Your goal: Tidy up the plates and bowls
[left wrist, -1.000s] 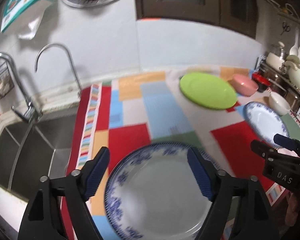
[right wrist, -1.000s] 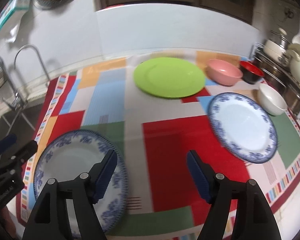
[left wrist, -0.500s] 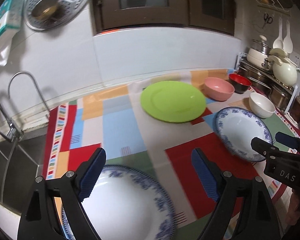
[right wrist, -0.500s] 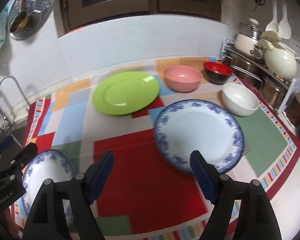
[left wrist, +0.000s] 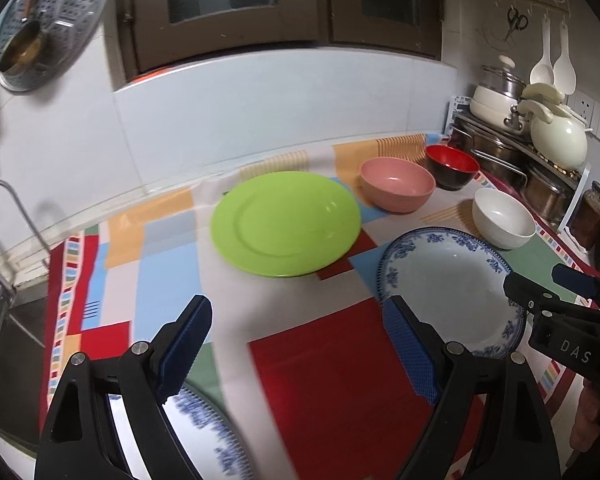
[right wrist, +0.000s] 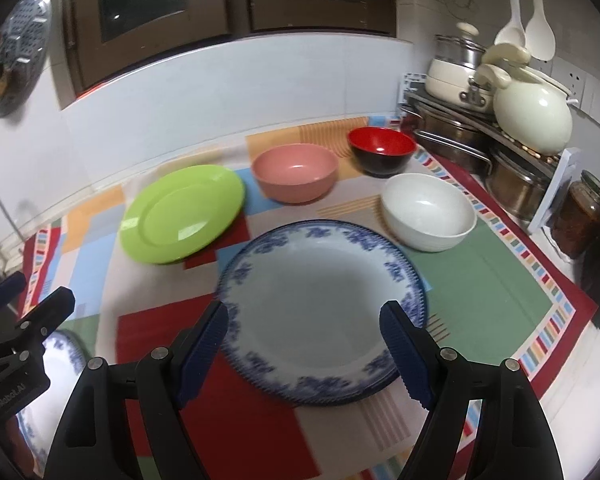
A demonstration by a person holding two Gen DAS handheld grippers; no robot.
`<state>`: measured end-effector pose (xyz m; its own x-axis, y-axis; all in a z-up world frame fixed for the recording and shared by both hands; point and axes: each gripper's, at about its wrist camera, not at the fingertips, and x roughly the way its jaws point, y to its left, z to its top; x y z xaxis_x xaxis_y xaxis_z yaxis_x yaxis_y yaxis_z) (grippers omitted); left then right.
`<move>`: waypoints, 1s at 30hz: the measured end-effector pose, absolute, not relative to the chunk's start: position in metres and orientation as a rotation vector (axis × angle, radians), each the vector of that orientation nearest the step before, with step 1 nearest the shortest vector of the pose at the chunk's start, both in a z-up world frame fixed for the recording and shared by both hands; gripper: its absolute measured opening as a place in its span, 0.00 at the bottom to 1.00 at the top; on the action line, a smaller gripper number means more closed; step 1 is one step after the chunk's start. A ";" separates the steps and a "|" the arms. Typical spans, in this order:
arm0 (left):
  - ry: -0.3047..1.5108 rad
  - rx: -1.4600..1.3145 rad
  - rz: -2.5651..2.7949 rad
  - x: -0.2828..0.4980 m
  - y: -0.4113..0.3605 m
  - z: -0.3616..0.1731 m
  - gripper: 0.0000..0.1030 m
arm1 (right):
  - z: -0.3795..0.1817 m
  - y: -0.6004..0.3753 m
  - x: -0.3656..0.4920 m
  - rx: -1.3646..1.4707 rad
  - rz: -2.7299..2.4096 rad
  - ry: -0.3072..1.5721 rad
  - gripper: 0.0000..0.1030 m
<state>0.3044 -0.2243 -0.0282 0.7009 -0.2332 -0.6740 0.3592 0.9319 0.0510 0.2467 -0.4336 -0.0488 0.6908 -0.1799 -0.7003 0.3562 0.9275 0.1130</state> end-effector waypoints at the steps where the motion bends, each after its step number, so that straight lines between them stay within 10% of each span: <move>1: 0.728 0.185 -0.336 0.306 -0.228 -0.030 0.85 | -0.050 -0.439 0.248 0.251 -0.308 0.753 0.77; 30: 0.971 0.340 -0.435 0.376 -0.341 -0.120 0.70 | -0.135 -0.551 0.298 0.335 -0.415 0.955 0.76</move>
<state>0.3763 -0.3413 -0.1197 0.4904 -0.2012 -0.8479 0.4982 0.8630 0.0834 0.2977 -0.5505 -0.1351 0.5098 -0.1922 -0.8386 0.4816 0.8714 0.0931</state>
